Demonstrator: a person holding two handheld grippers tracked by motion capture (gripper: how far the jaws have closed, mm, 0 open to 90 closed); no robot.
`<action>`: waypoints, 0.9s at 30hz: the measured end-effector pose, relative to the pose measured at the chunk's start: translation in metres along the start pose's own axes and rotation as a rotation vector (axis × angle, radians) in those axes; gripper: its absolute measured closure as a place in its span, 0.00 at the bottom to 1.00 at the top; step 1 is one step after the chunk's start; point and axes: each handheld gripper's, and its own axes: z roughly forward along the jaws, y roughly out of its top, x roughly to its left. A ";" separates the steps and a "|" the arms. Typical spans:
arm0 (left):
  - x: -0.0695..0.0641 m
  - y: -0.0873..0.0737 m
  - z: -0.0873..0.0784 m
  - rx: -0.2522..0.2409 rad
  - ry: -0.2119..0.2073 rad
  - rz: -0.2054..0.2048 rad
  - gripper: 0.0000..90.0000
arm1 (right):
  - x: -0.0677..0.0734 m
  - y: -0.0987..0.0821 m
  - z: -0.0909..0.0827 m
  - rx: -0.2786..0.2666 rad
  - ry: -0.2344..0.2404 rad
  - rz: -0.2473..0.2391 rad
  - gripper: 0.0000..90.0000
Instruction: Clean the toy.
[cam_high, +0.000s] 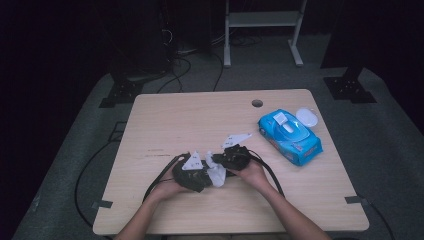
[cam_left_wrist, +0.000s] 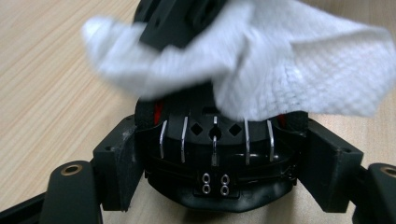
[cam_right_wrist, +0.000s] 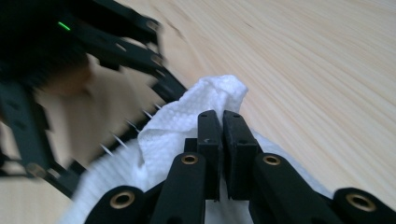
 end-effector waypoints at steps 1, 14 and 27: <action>0.000 0.000 0.000 0.001 0.001 0.001 0.27 | 0.003 0.002 0.003 -0.009 0.006 -0.008 0.95; 0.001 -0.002 0.000 0.007 0.000 0.005 0.27 | 0.002 -0.012 -0.012 -0.009 0.023 0.011 0.95; 0.001 -0.002 0.000 0.009 -0.003 0.011 0.27 | -0.016 -0.042 -0.047 0.030 -0.061 0.003 0.95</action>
